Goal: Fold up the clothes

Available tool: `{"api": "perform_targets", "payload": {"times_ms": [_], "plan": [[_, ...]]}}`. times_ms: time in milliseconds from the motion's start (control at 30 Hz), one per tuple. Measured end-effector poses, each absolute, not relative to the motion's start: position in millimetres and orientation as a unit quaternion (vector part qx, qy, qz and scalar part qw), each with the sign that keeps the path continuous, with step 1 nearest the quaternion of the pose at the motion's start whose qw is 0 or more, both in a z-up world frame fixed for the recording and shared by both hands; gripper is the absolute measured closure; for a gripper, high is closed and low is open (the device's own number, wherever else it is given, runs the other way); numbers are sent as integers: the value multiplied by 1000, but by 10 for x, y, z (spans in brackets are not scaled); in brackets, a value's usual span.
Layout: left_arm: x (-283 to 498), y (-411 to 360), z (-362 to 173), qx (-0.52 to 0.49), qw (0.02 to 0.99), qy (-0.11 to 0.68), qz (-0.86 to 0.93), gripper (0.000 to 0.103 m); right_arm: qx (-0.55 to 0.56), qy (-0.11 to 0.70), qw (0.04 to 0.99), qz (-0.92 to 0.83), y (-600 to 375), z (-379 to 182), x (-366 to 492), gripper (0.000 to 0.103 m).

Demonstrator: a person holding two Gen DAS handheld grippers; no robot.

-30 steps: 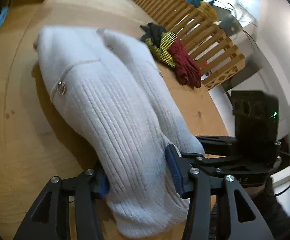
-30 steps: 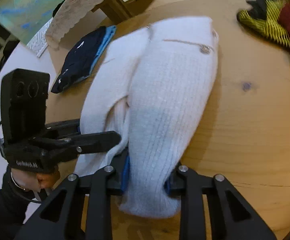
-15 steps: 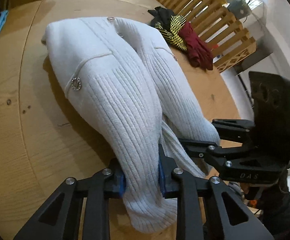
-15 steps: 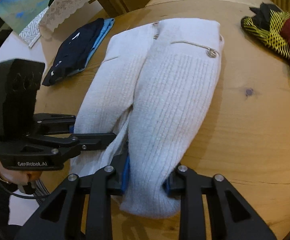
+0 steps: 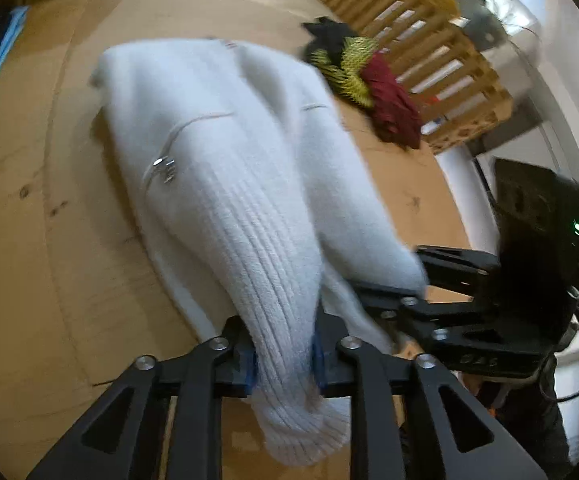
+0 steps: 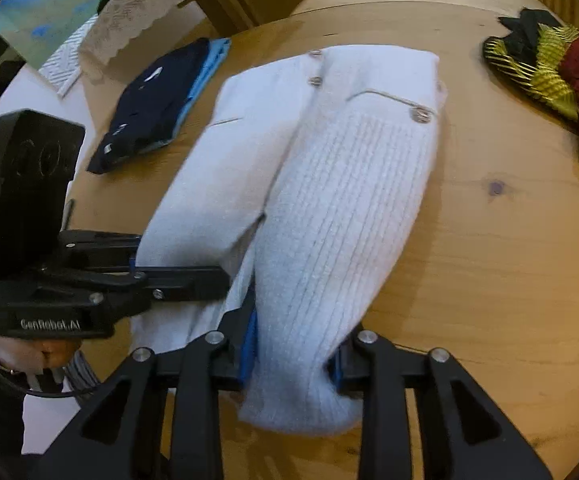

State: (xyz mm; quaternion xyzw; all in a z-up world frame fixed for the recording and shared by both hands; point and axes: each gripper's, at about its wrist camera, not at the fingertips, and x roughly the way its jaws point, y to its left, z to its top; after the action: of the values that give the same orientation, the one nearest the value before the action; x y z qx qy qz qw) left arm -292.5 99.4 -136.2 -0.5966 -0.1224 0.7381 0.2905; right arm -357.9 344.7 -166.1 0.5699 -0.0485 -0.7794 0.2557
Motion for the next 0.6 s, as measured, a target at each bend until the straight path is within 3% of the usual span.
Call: {"api": "perform_targets", "payload": {"times_ms": [33,100,300,500,533,567,600], "plan": [[-2924,955,-1382,-600,280,-124,739,79,574,-44,247,-780,3470,-1661,-3587,70],[-2927,881,-1416,-607,260,-128,739,66,579,-26,233,-781,3505,-1671,-3614,67],[-2941,816,-1539,-619,240,-159,730,49,591,19,228,-774,3516,-1756,-3683,58],[-2966,1029,-1564,-626,242,-136,729,39,595,24,235,-768,3536,-1799,-3739,49],[-2960,1053,-1565,-624,245,-129,731,39,596,21,240,-766,3551,-1801,-3750,49],[-2951,1072,-1566,-619,249,-118,735,46,597,17,245,-763,3565,-1804,-3760,46],[-2941,1091,-1566,-615,253,-107,740,71,597,12,252,-761,3579,-1808,-3766,39]]}}
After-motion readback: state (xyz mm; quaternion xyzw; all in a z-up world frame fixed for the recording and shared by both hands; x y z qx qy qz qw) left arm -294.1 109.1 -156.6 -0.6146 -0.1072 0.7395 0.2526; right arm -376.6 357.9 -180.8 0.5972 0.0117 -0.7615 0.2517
